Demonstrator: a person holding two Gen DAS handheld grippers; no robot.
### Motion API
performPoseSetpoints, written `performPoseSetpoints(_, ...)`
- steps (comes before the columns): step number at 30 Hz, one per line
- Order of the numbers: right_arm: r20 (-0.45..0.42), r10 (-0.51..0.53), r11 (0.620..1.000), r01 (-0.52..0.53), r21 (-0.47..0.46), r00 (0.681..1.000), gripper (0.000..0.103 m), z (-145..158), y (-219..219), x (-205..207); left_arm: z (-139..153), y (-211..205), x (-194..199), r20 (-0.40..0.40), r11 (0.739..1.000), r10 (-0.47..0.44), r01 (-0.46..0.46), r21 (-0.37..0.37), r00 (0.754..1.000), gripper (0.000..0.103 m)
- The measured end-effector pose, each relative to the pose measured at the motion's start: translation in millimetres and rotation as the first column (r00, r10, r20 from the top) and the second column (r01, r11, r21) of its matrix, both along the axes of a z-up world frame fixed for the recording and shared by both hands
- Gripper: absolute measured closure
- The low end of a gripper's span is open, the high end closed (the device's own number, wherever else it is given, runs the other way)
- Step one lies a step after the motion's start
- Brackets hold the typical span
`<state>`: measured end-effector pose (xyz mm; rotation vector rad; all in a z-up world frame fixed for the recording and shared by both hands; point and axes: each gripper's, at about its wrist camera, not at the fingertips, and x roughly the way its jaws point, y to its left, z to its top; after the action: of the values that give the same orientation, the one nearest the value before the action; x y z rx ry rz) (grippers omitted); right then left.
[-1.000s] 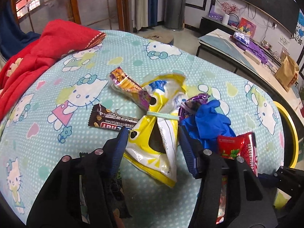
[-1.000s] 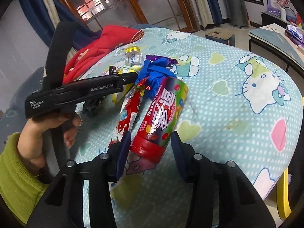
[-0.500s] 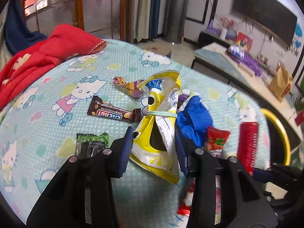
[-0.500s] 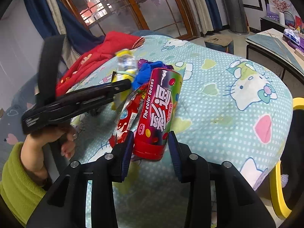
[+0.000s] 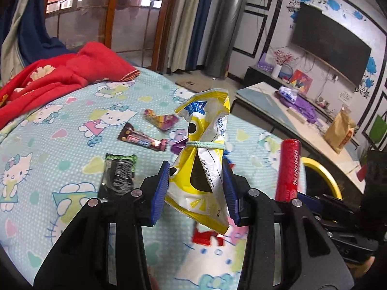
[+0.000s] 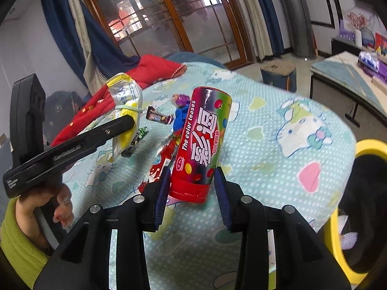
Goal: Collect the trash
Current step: 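Carry the yellow bag and red candy tube over the bin with both tools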
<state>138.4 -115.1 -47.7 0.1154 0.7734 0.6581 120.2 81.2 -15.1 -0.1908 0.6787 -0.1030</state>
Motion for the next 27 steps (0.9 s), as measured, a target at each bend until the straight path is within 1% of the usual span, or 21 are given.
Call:
performPoseSetpoints(7, 0.029, -0.019, 1.0, 0.018, 0.006, 0.999, 0.068, 11.3, -17.6, 1.4, 14.7, -19.2, -12.0, 0.038, 0.999, -0.042, 0.042, -0.007, 0.998, 0.069)
performPoseSetpoints(13, 0.049, -0.056, 0.998, 0.056, 0.0, 0.997, 0.068, 18.8, -43.8, 1.6, 21.8, -35.4, -15.3, 0.059, 0.997, -0.076, 0.077, -0.01, 0.995, 0.069)
performPoseSetpoints(16, 0.058, -0.077, 0.997, 0.077, -0.004, 0.995, 0.068, 20.6, -55.6, 1.5, 23.0, -41.0, -16.2, 0.061, 0.995, -0.092, 0.093, -0.02, 0.994, 0.069)
performPoseSetpoints(27, 0.101, -0.129, 0.992, 0.129, 0.0, 0.987, 0.068, 31.3, -91.9, -2.7, 26.3, -73.3, -22.0, 0.073, 0.987, -0.161, 0.163, -0.015, 0.984, 0.068)
